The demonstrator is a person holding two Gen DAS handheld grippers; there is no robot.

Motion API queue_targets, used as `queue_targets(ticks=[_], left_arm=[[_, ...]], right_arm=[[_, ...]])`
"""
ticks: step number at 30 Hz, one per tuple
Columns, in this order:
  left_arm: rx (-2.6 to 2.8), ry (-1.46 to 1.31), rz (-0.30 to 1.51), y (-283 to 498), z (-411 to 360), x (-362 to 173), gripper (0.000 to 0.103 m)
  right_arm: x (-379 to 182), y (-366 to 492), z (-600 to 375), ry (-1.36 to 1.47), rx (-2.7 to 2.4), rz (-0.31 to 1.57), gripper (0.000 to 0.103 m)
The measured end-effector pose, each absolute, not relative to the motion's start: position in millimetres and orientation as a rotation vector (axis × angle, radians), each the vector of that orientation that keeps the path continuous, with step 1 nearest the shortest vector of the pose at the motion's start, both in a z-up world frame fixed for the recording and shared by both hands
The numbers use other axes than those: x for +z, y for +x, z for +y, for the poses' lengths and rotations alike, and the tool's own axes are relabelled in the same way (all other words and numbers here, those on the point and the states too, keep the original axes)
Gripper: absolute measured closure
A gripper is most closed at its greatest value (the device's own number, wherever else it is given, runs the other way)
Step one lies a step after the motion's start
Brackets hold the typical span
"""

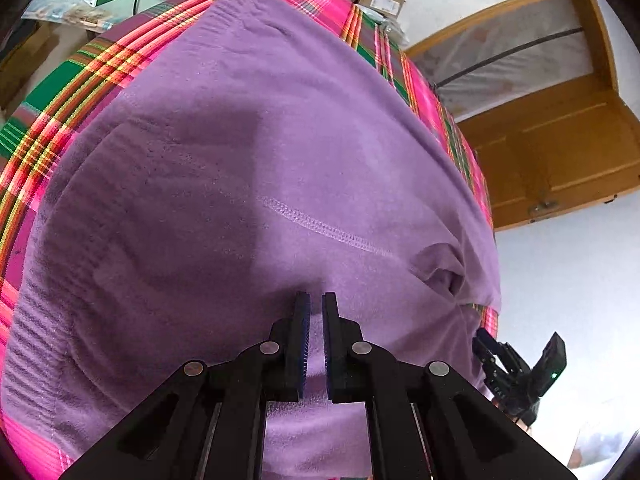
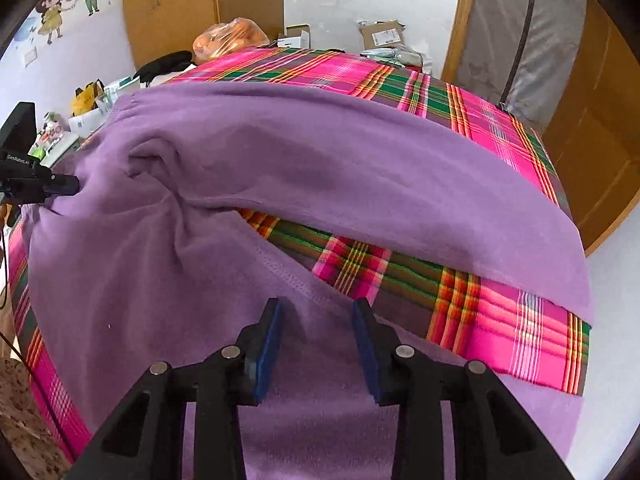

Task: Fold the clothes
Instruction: 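Open both grippers and reposition them over the purple garment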

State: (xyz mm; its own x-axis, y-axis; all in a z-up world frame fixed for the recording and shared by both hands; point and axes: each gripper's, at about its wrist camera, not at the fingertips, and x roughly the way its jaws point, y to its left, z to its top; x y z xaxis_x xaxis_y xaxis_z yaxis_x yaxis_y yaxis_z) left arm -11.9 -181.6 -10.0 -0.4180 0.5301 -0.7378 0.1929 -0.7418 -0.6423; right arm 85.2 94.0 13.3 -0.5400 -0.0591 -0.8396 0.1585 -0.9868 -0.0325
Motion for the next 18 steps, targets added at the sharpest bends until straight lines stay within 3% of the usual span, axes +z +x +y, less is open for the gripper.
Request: queue_targets(ticks=[2,3,4,7,18], left_arm=[[2.263,-1.55,-1.004,-12,-182,-10,0.097],[2.263,-1.548,-1.007,-11,-183,-9,0.097],[2.262,-1.546,-1.013,-10,-184,-9,0.097],[2.257,-1.539,-1.026,-10,-186,-10,0.097],[2.255,-1.524,-1.053,-8,-187,-12,0.097]], right_arm=[[13,82,94,1.438,-2.648,0.159,0.084],[13,80,92,1.441,-2.654,0.183,0.096],[13,79,90,1.443,-2.66,0.208,0.1],[18,74,88,1.433,-2.702,0.268,0.101],[18,55,104,1.443,-2.783,0.166,0.101]])
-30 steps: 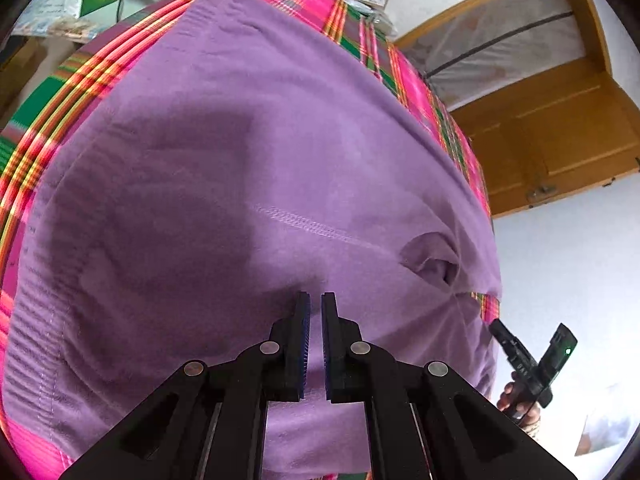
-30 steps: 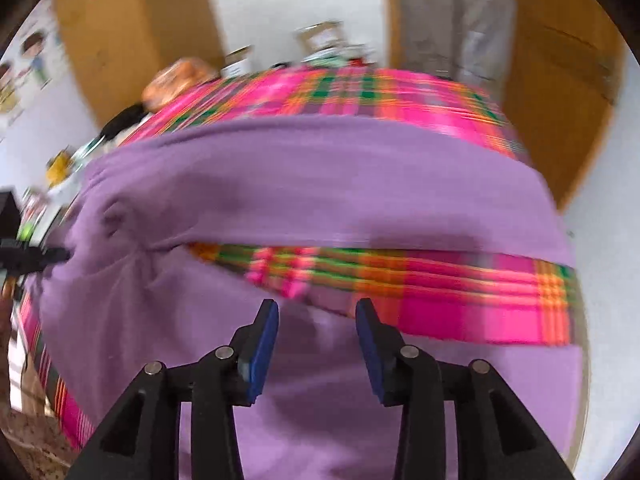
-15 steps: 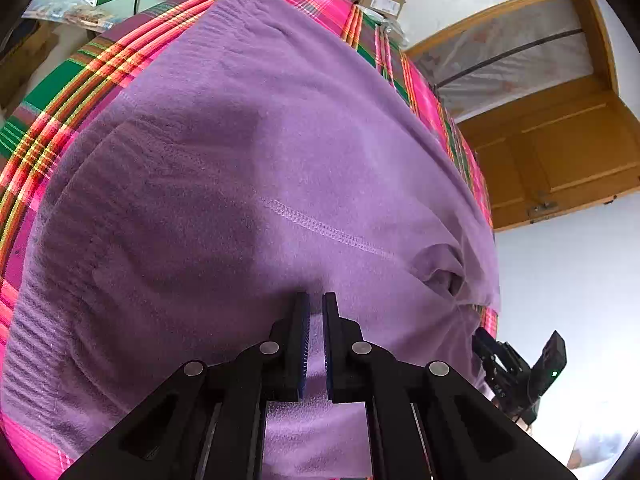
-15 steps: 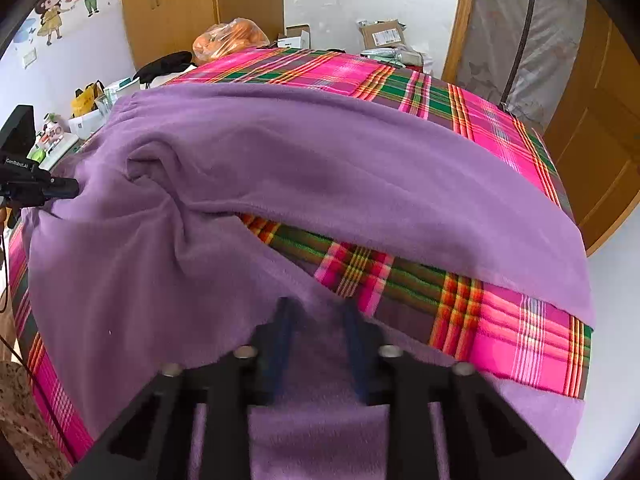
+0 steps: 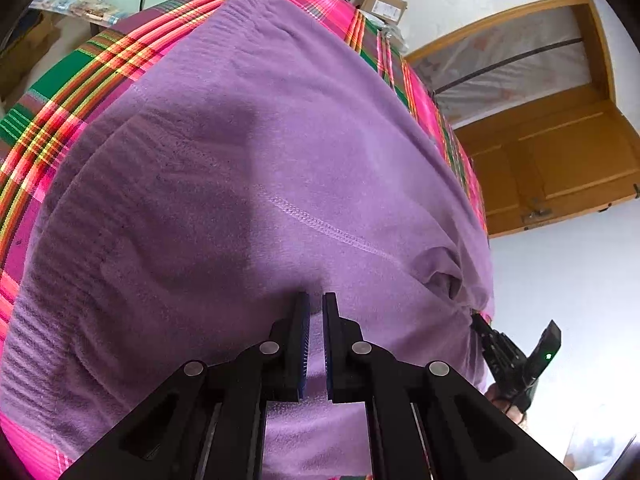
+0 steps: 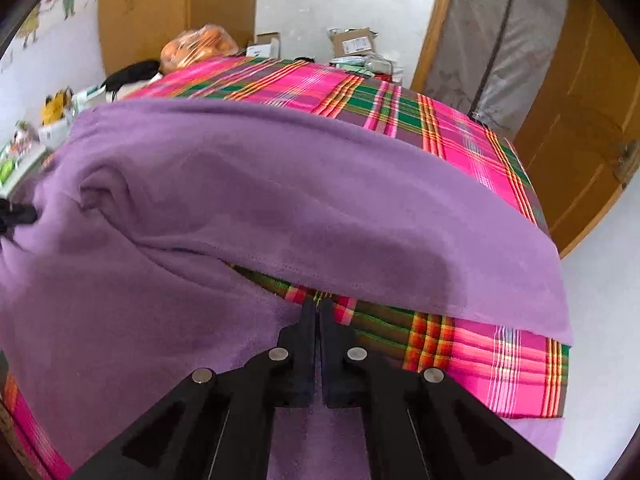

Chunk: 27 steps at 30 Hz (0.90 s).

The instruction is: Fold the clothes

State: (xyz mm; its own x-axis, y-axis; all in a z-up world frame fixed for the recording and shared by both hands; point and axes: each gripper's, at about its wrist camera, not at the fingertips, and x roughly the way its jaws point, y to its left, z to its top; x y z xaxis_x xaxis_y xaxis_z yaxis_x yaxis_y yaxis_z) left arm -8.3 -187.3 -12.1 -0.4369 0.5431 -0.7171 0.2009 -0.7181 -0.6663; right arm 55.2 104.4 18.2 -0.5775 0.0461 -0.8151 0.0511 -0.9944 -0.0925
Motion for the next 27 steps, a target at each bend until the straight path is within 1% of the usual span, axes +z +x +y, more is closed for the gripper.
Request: queue_targets(ticks=[2,3,4,6,7,9,11,13,15,17,18,19,21,22,24,25,26,27], left_arm=[[2.258,-1.526,-1.052,-8,-187,-12,0.097],[2.262,-1.527,-1.051,-7,-188,-12,0.097],[2.267,-1.528,-1.049,-7,-188,-12,0.097],[2.276,-1.53,-1.046,-5,-189,-11,0.097],[2.28,-1.53,-1.044,-4,-189,-11,0.097],[2.287,-1.526,-1.037,-3,-189,-10,0.097],[2.286,-1.52,-1.028,-1,-186,-8,0.097],[2.285,-1.516,-1.018,1,-184,-7,0.097],[2.283,-1.515,-1.009,3,-182,-6,0.097],[2.283,-1.513,-0.996,4,-179,-5,0.097],[2.281,-1.514,-0.991,5,-177,-4,0.097],[2.279,-1.514,-0.986,5,-175,-4,0.097],[2.276,-1.513,-0.977,6,-173,-1,0.097],[2.275,-1.509,-0.971,7,-172,0,0.097],[2.273,-1.511,-0.958,9,-171,2,0.097],[2.274,-1.515,-0.954,10,-170,2,0.097],[2.275,-1.518,-0.951,11,-169,2,0.097],[2.276,-1.522,-0.948,11,-168,2,0.097]], right_arm=[[26,63,116,1.438,-2.804,0.108,0.101],[31,70,124,1.436,-2.846,0.112,0.1],[35,77,132,1.438,-2.876,0.102,0.096],[40,98,156,1.462,-2.927,0.021,0.09],[41,109,168,1.477,-2.955,-0.02,0.089],[41,135,191,1.524,-3.032,-0.093,0.088],[38,166,215,1.565,-3.125,-0.207,0.085],[32,193,237,1.6,-3.185,-0.364,0.074],[23,220,254,1.628,-3.235,-0.54,0.07],[16,240,264,1.599,-3.27,-0.678,0.07],[14,249,267,1.577,-3.286,-0.731,0.067],[13,251,268,1.579,-3.292,-0.746,0.064],[11,254,270,1.583,-3.303,-0.775,0.062],[11,256,271,1.582,-3.306,-0.792,0.062],[11,256,270,1.552,-3.303,-0.837,0.067],[11,257,268,1.54,-3.309,-0.845,0.071],[12,258,266,1.548,-3.325,-0.81,0.076],[14,259,264,1.555,-3.344,-0.777,0.096]])
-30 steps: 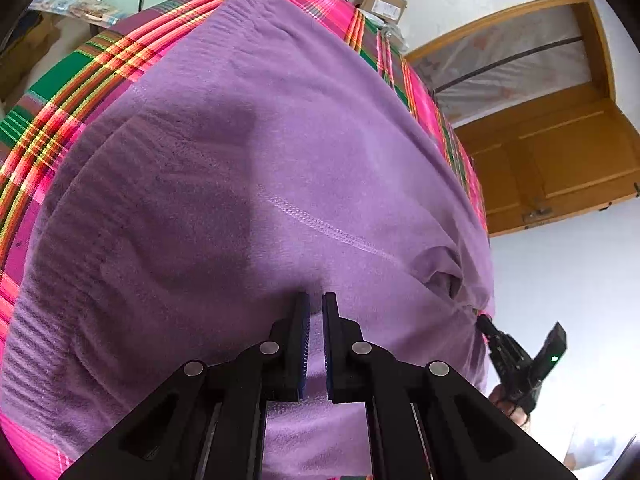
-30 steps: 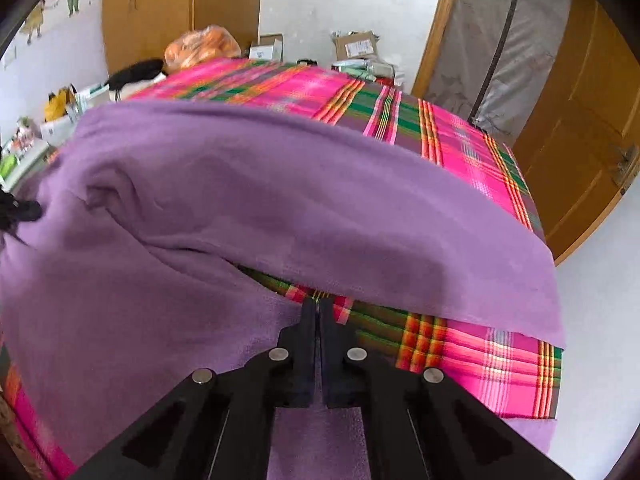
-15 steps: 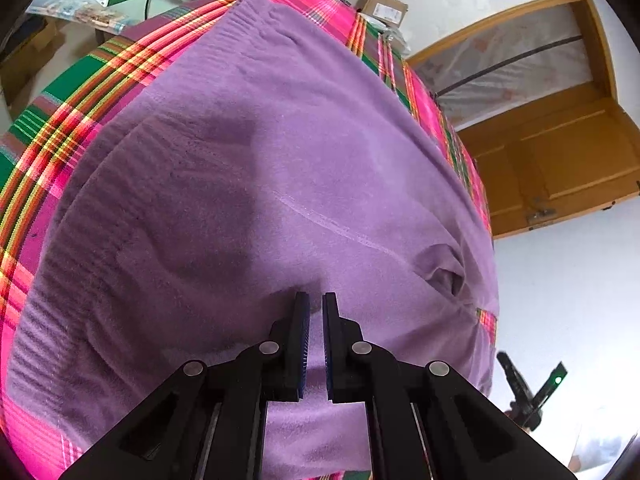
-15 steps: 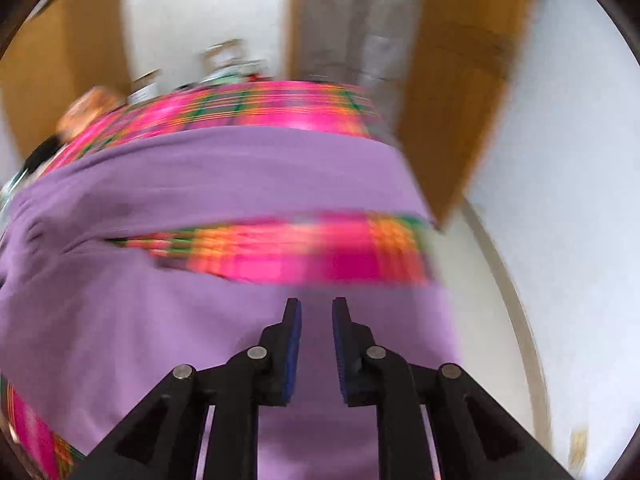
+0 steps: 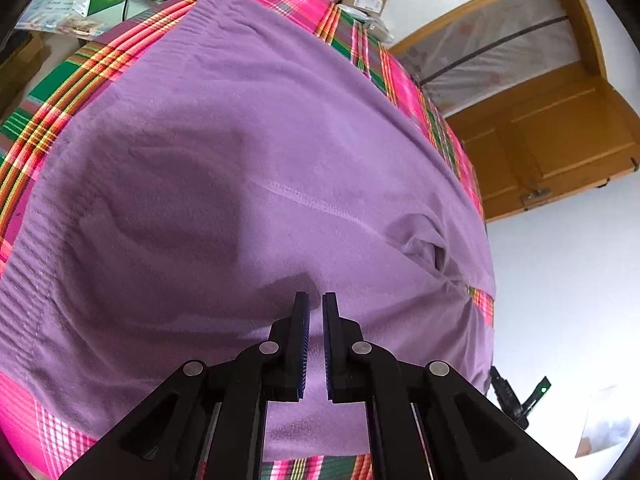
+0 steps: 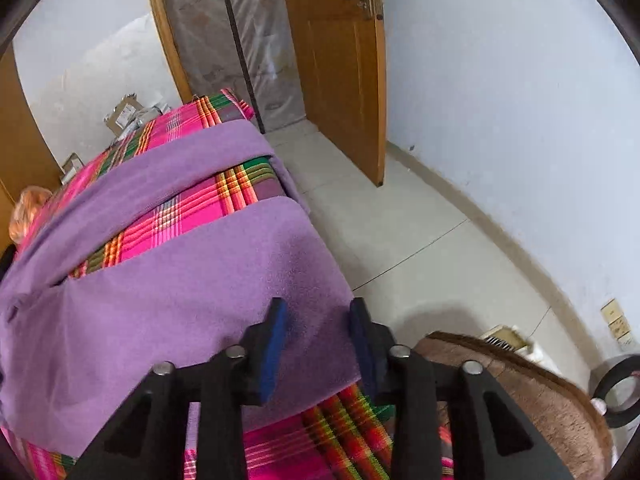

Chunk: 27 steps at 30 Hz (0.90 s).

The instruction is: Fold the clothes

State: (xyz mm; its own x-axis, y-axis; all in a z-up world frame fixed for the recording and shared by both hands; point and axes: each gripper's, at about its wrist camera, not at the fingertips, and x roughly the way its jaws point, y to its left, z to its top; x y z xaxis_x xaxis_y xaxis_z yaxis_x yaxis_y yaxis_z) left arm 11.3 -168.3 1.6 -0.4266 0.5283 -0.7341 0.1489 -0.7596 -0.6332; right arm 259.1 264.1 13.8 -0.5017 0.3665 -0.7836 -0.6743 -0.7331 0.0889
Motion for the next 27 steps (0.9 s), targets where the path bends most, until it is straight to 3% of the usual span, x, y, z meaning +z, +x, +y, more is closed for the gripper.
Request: queue_targets(ticks=[8,14,19,23,27], left_arm=[[2.282,-1.585,-0.907,12,-166,-5,0.097],[2.279,-1.591,-0.913,12,-167,-6,0.097],[2.303,-1.588,-0.893,9,-167,-2,0.097],[2.317,-1.589,-0.86,5,-166,0,0.089],[2.343,-1.585,-0.846,2,-172,3,0.089]], right_arm=[[22,269,267,-0.993,2.205,0.486,0.1],[17,256,268,-1.046,2.129,0.438,0.094],[33,234,235,-1.036,2.219,0.262,0.089],[23,204,210,-1.144,2.338,0.227,0.089],[18,184,195,-1.203,2.314,0.198,0.088]])
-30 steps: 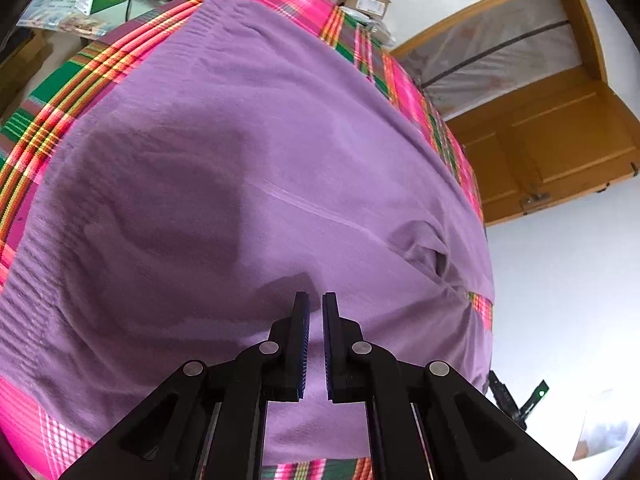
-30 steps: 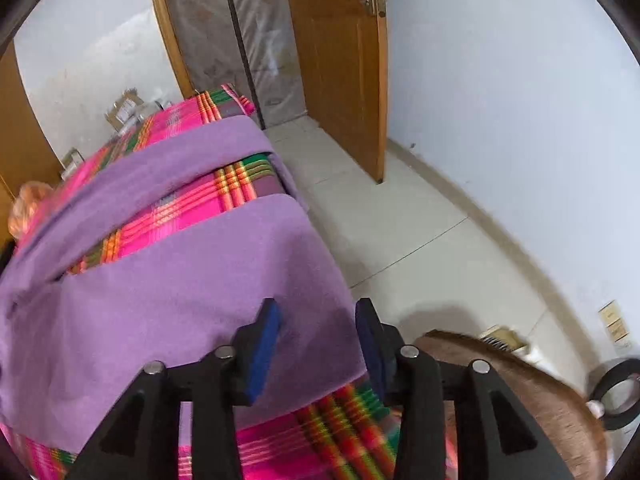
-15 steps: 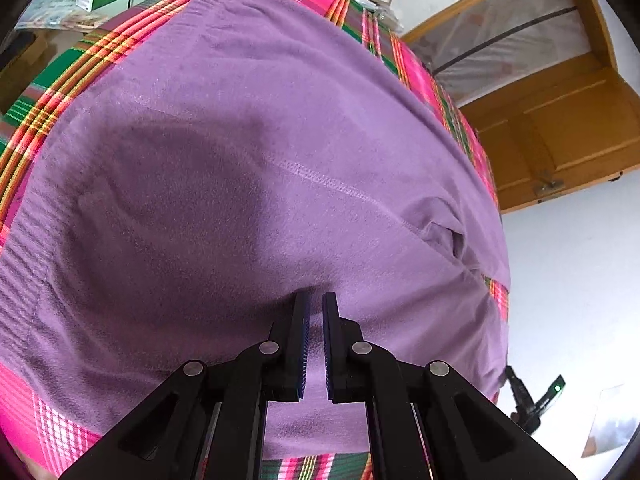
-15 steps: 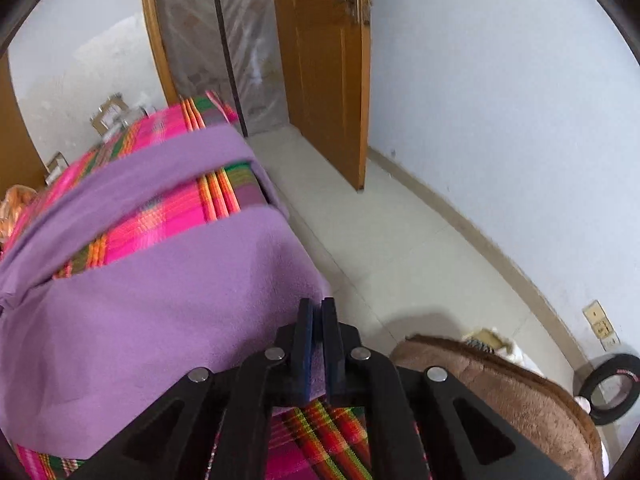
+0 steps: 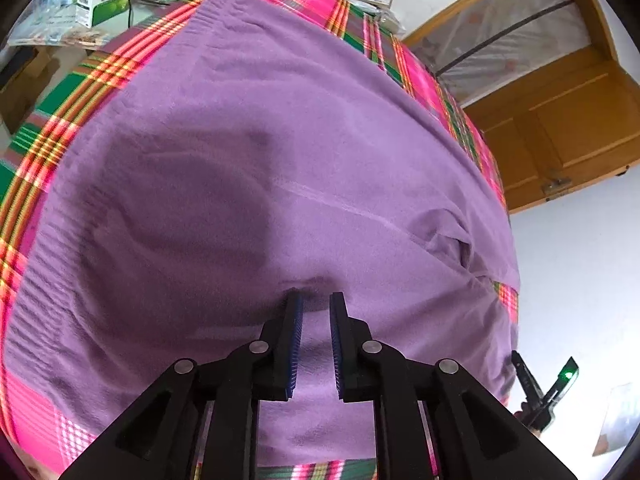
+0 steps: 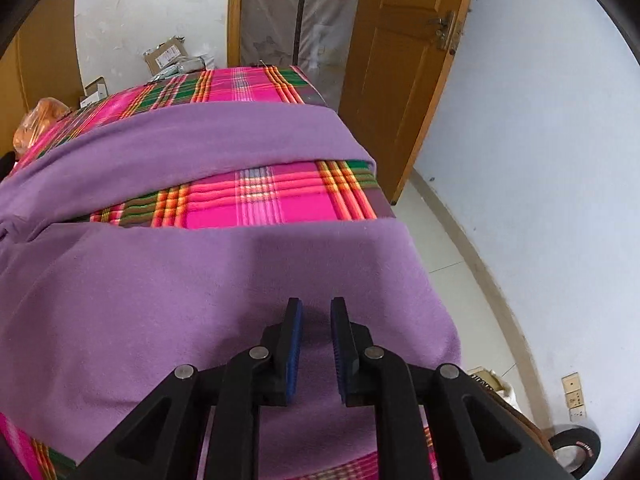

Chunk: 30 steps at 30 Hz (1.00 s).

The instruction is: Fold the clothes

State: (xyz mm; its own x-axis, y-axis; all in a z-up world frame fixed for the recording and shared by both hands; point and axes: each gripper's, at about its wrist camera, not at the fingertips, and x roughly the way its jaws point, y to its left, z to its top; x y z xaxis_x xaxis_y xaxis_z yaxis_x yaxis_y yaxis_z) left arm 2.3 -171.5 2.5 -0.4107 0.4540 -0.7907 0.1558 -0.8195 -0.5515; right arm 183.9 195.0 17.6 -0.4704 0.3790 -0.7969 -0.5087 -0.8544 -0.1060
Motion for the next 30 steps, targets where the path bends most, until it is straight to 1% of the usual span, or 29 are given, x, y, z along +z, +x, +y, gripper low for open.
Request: queue_targets(ticks=[4,8,16,18,22,28,30], left_arm=[[2.379,-1.57,-0.816,-10,-176,8,0.089],[2.417,-1.56,-0.762,-29,-181,16,0.089],[2.509,-1.518,-0.565,-86,-195,45,0.088],[2.526,-1.526,-0.52,-99,-195,47,0.087],[2.538,-1.562,-0.465,-125,-196,41,0.087],[2.548,-1.597,-0.434,-153,-203,27,0.087],[2.552,-1.617,-0.448,-163,-208,20,0.087]], right_arm=[[24,161,168,-1.22,2.429,0.182,0.088],[32,119,140,-1.259,2.558,0.161,0.088],[64,26,85,-1.316,2.831,0.117,0.088],[71,0,65,-1.337,2.888,0.069,0.088],[66,-48,38,-1.431,2.929,-0.025,0.088],[38,-100,17,-1.614,2.914,-0.062,0.088],[30,-109,13,-1.652,2.907,-0.065,0.088]])
